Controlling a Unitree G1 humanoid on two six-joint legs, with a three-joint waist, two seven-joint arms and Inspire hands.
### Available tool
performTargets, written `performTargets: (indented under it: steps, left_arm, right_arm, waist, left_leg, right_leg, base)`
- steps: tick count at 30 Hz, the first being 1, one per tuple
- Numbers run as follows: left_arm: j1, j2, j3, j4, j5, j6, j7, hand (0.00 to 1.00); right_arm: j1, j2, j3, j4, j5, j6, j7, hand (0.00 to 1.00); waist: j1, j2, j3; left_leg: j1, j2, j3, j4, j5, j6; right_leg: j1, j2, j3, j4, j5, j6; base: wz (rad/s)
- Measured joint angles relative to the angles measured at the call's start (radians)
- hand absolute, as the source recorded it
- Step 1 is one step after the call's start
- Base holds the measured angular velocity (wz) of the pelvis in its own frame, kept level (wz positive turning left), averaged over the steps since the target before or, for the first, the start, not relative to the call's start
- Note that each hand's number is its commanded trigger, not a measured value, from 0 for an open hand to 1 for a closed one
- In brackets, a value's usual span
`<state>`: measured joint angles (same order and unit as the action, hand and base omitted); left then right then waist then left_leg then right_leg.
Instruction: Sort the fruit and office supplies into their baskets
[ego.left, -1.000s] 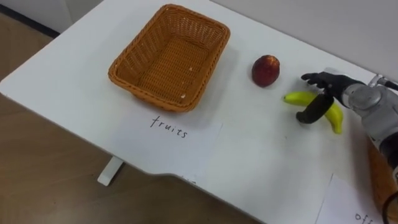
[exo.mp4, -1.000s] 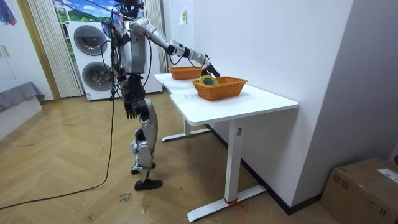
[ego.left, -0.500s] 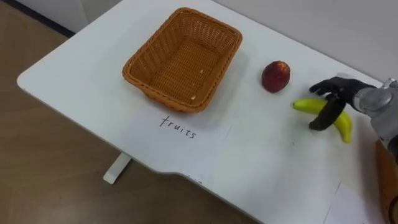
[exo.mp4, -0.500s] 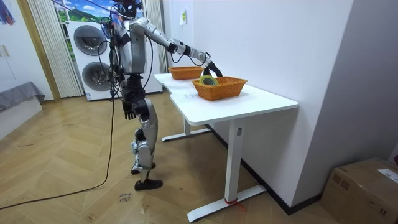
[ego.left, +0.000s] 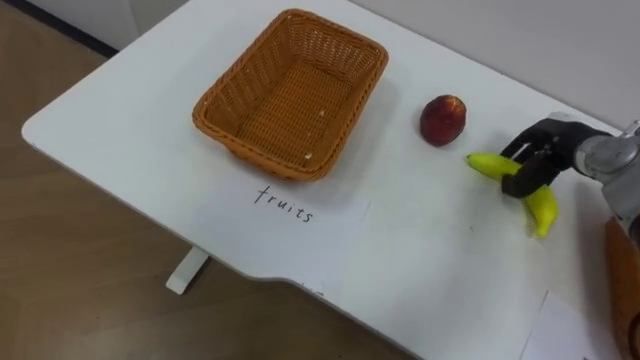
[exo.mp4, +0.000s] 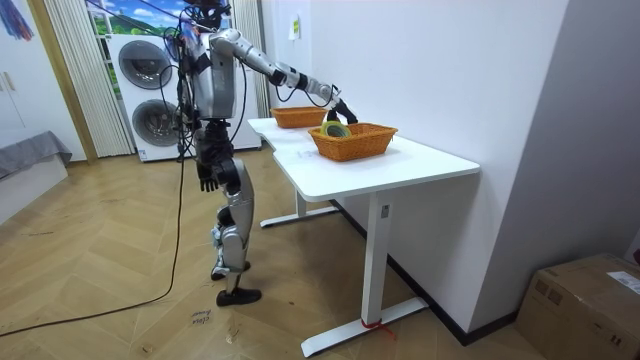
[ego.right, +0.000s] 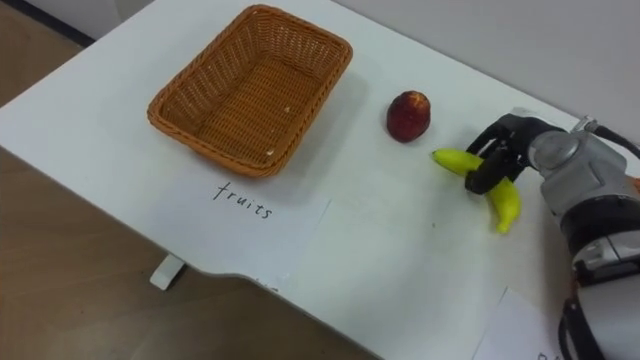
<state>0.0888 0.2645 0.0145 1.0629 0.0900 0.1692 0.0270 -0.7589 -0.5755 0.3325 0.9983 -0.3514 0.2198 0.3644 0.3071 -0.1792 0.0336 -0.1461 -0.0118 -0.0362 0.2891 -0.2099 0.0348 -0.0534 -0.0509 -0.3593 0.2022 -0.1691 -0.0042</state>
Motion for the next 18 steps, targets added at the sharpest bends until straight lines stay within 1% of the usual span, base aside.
performTargets:
  steps: [4, 8, 11, 13, 15, 18]
  left_arm:
    - [0.000, 0.000, 0.000, -0.001, -0.007, -0.001, 0.022, 0.00]
    - [-0.003, 0.000, 0.000, -0.003, -0.020, -0.002, 0.025, 0.00]
    - [-0.001, 0.000, 0.000, -0.007, -0.019, -0.002, 0.022, 0.00]
    - [-0.001, 0.000, 0.001, -0.008, -0.012, -0.003, 0.023, 0.00]
    - [0.002, 0.000, 0.002, -0.008, -0.010, -0.005, 0.027, 0.00]
    - [0.011, 0.000, 0.010, -0.004, -0.010, -0.006, 0.032, 0.00]
  right_arm:
    - [0.000, -0.001, 0.001, -0.012, 0.012, 0.000, 0.009, 1.00]
    - [0.000, -0.001, 0.001, -0.022, 0.032, 0.000, 0.012, 1.00]
    - [0.013, -0.001, 0.001, -0.070, 0.029, 0.000, 0.020, 1.00]
    - [0.033, -0.001, 0.001, -0.142, 0.030, 0.000, 0.028, 1.00]
    - [0.036, -0.001, 0.001, -0.187, 0.029, -0.002, 0.034, 1.00]
    - [0.037, -0.001, 0.001, -0.254, 0.025, -0.001, 0.033, 1.00]
  waist:
    - [-0.006, 0.000, -0.0004]
    - [-0.007, 0.003, -0.0017]
    - [-0.009, 0.005, -0.0032]
    - [-0.014, 0.007, -0.0054]
    - [-0.028, 0.008, -0.0064]
    - [-0.038, 0.001, -0.0179]
  left_leg:
    - [0.000, 0.000, 0.000, 0.001, 0.000, 0.000]
    - [0.001, 0.000, 0.002, 0.001, 0.000, 0.000]
    - [0.003, 0.000, 0.005, 0.001, 0.000, 0.000]
    - [0.009, 0.000, 0.006, -0.001, 0.000, 0.000]
    - [0.016, 0.000, 0.007, -0.004, 0.001, 0.000]
    - [0.027, 0.000, 0.009, -0.007, 0.001, 0.000]
  right_leg:
    - [0.000, 0.000, 0.000, 0.000, 0.000, 0.000]
    - [0.001, 0.000, 0.003, 0.000, 0.000, 0.000]
    - [0.000, 0.000, 0.012, 0.000, 0.000, 0.000]
    - [0.004, 0.000, 0.016, 0.001, 0.000, 0.000]
    - [0.010, -0.001, 0.016, 0.001, 0.000, 0.000]
    - [0.016, -0.001, 0.022, 0.001, 0.000, 0.000]
  base:
    - [0.00]
    - [0.00]
    - [-0.04]
    - [0.00]
    - [0.00]
    - [-0.01]
